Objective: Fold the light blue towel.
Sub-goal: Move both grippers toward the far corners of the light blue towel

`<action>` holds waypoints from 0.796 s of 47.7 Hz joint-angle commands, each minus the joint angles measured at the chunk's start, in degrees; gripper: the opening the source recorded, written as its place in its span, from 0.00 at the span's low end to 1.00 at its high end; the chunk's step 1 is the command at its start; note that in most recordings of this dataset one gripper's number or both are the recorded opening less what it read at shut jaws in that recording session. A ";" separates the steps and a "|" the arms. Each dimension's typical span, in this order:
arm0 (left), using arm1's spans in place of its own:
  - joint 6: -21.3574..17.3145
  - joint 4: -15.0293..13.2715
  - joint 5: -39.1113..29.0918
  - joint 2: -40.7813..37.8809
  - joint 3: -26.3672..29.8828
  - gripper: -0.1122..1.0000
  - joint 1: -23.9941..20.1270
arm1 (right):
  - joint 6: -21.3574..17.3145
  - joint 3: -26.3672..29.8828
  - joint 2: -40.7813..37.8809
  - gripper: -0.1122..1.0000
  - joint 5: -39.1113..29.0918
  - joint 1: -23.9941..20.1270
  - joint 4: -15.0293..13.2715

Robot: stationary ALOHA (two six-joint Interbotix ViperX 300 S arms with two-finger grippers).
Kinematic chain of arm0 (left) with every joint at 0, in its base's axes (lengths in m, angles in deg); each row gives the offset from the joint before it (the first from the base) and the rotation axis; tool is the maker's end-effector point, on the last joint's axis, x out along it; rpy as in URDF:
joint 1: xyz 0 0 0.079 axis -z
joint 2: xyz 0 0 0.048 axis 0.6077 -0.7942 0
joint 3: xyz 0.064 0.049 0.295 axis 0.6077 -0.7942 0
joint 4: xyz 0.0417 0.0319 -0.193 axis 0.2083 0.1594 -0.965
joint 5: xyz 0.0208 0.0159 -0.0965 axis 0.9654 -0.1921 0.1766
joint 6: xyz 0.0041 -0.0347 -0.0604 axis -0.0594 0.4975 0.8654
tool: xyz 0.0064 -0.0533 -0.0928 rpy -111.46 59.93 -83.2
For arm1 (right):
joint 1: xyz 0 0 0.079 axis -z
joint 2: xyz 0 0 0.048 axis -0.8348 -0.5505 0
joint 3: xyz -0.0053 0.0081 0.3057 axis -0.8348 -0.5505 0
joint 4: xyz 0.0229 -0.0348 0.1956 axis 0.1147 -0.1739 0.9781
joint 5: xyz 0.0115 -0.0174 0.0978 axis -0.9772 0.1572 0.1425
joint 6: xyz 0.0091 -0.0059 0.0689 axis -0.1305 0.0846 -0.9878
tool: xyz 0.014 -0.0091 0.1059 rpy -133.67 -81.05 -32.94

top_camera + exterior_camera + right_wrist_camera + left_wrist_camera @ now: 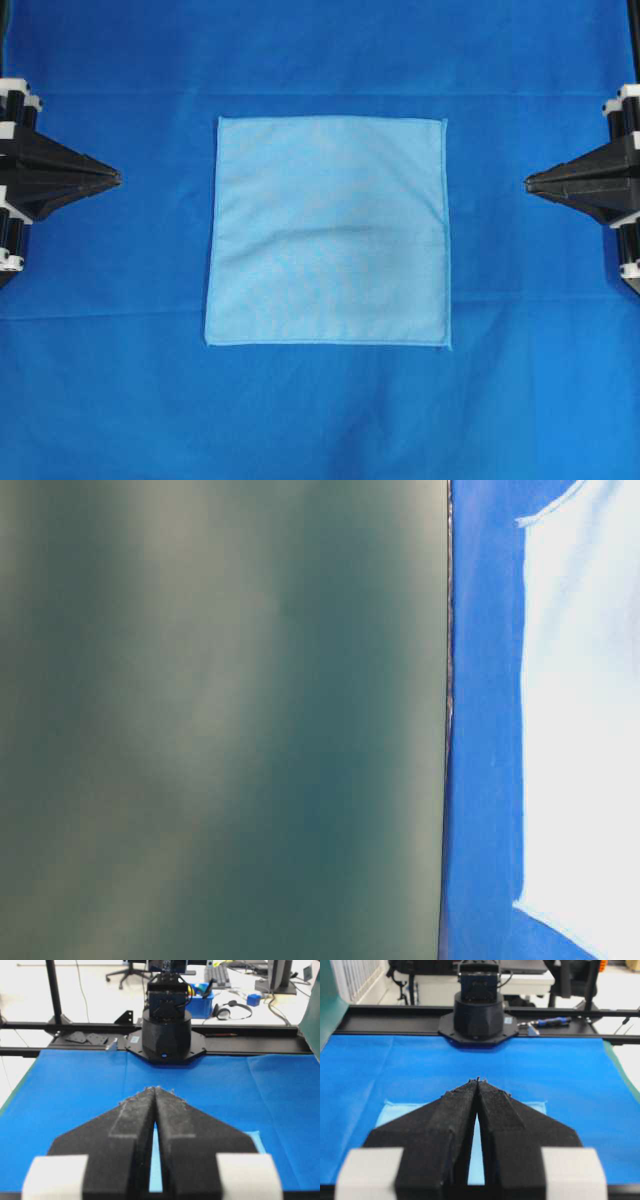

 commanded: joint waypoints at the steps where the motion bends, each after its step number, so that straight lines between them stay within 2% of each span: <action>1: 0.44 -1.23 -0.35 -1.58 0.88 0.11 -0.09 | -0.26 0.97 -0.62 0.12 0.35 -0.09 0.18; 7: 0.44 -1.23 -0.53 -2.46 1.05 0.11 -0.09 | -0.35 2.64 -2.20 0.12 -3.43 0.53 0.26; 14: 0.44 -1.23 -0.44 -4.48 1.14 0.11 -1.32 | -0.62 3.87 -4.22 0.12 -8.17 4.13 0.35; 31: 0.53 -1.32 0.44 -12.74 1.49 0.12 -10.37 | -1.76 4.13 -10.11 0.12 -12.39 15.56 0.35; 35: 0.53 -1.32 0.53 -15.56 2.02 0.20 -12.66 | -1.76 4.22 -12.83 0.13 -12.83 19.16 0.35; 38: 0.53 -1.32 0.79 -18.11 2.55 0.36 -14.24 | -1.76 4.39 -15.12 0.25 -13.01 21.27 0.35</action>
